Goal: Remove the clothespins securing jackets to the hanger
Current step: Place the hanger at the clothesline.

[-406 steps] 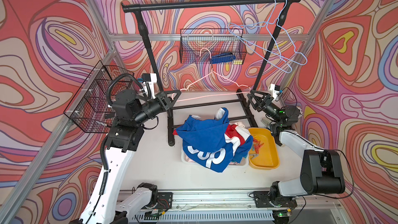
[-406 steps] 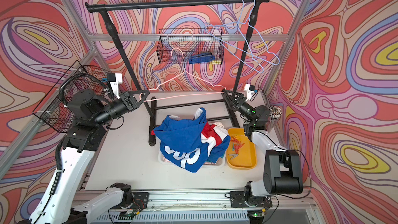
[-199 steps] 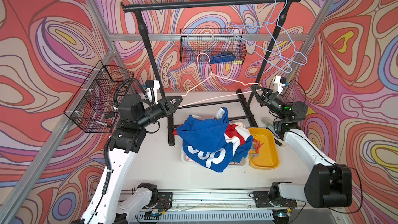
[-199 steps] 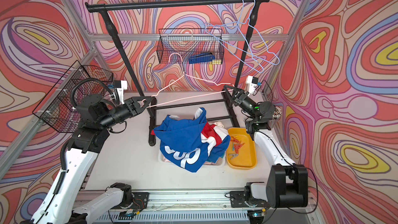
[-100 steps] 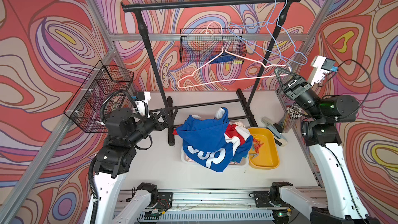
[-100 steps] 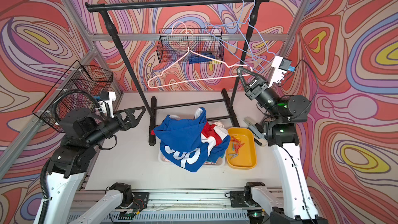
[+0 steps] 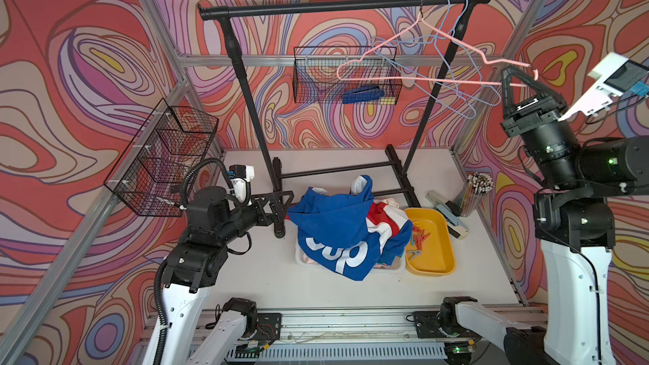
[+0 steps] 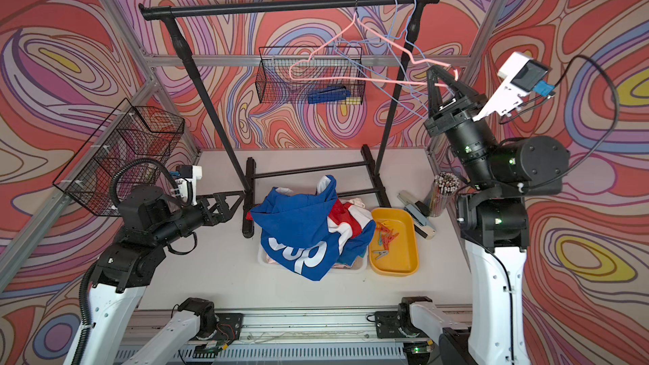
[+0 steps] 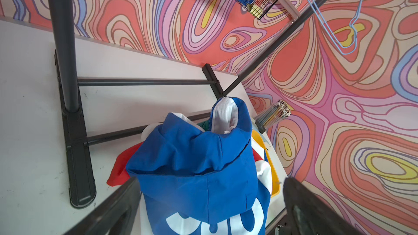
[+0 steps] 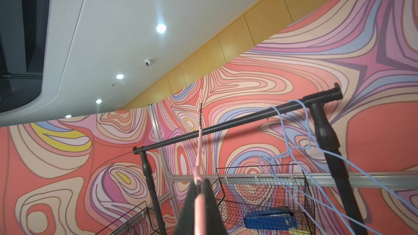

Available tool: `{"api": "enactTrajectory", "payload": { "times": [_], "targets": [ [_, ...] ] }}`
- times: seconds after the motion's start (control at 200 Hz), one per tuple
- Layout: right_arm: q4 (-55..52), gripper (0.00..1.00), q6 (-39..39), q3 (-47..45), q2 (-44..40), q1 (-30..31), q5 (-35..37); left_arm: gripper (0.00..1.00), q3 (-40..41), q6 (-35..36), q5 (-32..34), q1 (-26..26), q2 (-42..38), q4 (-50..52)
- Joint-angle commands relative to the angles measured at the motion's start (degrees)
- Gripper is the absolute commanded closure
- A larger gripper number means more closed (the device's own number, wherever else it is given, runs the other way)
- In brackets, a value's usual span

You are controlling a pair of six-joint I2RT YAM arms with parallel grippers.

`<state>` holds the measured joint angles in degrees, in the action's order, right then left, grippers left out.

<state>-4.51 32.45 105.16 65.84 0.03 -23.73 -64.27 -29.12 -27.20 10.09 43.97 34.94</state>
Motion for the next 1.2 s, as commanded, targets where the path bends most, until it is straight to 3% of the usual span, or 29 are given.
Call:
{"api": "enactTrajectory", "payload": {
  "times": [0.0, 0.366, 0.816, 0.871, 1.037, 1.197],
  "targets": [
    [-3.1, 1.00, -3.8, 3.4, 4.2, 0.1, 4.5, 0.00, 0.5, -0.6, -1.3, -0.1, -0.7, -0.7],
    [-1.2, 1.00, -5.7, 4.4, 10.3, 0.0, 5.6, 0.00, 2.0, -0.9, -1.1, -0.1, -0.7, -1.8],
    [0.3, 1.00, -4.9, -4.9, 4.8, 0.1, 3.8, 0.00, 3.6, -2.3, -2.1, 0.0, 1.8, -5.0],
    [0.2, 0.89, -4.6, -4.9, 4.9, 0.1, 3.5, 0.00, 3.9, -2.6, -2.5, 0.0, 2.4, -5.5],
    [0.7, 0.42, -2.8, -5.9, 4.7, 0.1, 1.3, 0.00, 4.2, -2.6, -1.9, 0.0, 3.1, -5.5],
    [-1.0, 0.19, -1.2, -9.7, 2.1, 0.0, -1.1, 0.00, 4.7, -1.0, 1.1, 0.0, 3.9, -2.4]
  ]
}}
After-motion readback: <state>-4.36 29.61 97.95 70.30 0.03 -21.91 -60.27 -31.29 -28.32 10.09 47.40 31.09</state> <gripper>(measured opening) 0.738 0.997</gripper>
